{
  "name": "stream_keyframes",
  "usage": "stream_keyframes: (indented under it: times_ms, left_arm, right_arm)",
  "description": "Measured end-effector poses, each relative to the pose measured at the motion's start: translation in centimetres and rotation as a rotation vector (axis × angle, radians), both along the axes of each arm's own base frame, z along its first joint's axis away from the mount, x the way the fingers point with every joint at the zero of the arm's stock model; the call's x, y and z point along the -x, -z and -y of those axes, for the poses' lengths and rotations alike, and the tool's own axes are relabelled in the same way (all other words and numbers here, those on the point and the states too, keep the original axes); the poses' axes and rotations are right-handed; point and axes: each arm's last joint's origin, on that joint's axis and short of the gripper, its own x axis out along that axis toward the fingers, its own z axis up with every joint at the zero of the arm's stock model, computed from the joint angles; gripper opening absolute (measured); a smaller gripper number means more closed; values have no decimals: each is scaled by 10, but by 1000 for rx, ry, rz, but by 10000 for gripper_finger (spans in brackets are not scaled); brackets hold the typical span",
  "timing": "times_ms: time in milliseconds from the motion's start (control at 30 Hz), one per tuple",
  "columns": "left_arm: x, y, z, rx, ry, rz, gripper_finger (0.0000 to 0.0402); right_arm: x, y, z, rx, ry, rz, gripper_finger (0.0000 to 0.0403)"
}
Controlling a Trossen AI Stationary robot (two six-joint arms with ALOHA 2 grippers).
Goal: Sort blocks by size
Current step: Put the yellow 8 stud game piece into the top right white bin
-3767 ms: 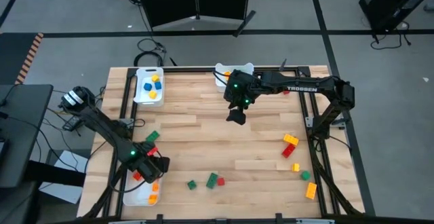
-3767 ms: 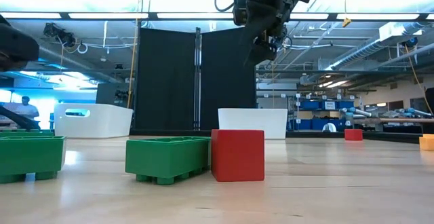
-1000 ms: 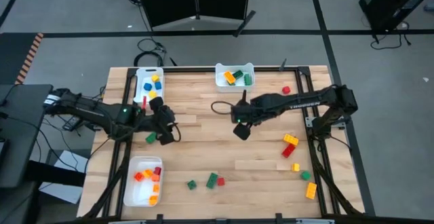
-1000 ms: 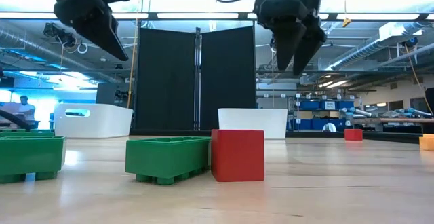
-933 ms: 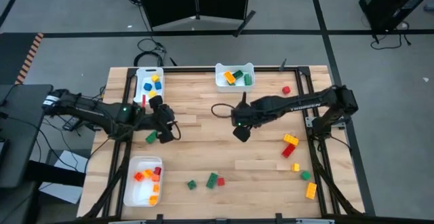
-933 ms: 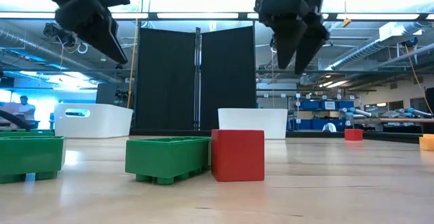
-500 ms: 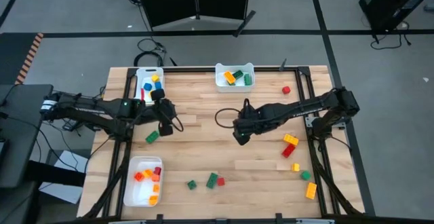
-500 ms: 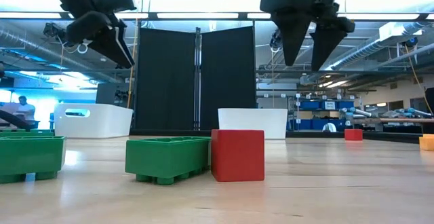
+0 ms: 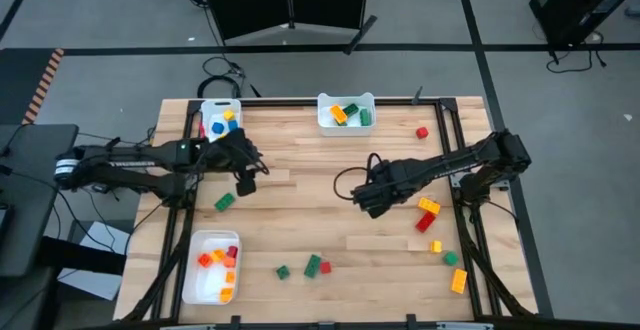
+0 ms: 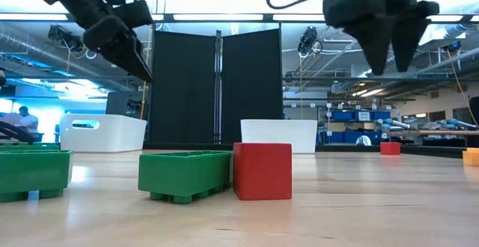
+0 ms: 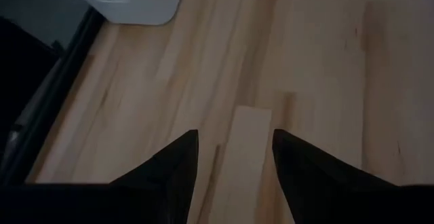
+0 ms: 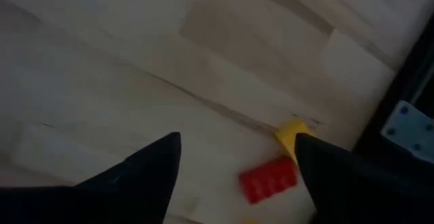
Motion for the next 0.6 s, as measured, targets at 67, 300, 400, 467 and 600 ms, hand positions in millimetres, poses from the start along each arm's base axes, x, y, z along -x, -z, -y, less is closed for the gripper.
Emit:
stream_keyframes:
  times_ms: [67,300,400,467,600]
  left_arm:
    - [4,-4,0,10,-11,33,198]
    - [19,-20,4,55,-30,161,198]
    - [25,-23,6,95,-11,185,198]
    - [29,-23,9,121,-7,180,198]
    - [31,-21,15,165,-6,163,198]
  right_arm:
    - [4,5,4,-17,-9,-33,293]
    - [37,48,17,-152,-16,-147,286]
    - [50,59,21,-184,-52,-144,285]
    - [59,64,24,-192,-84,-162,283]
    - [77,70,32,-243,-160,-185,282]
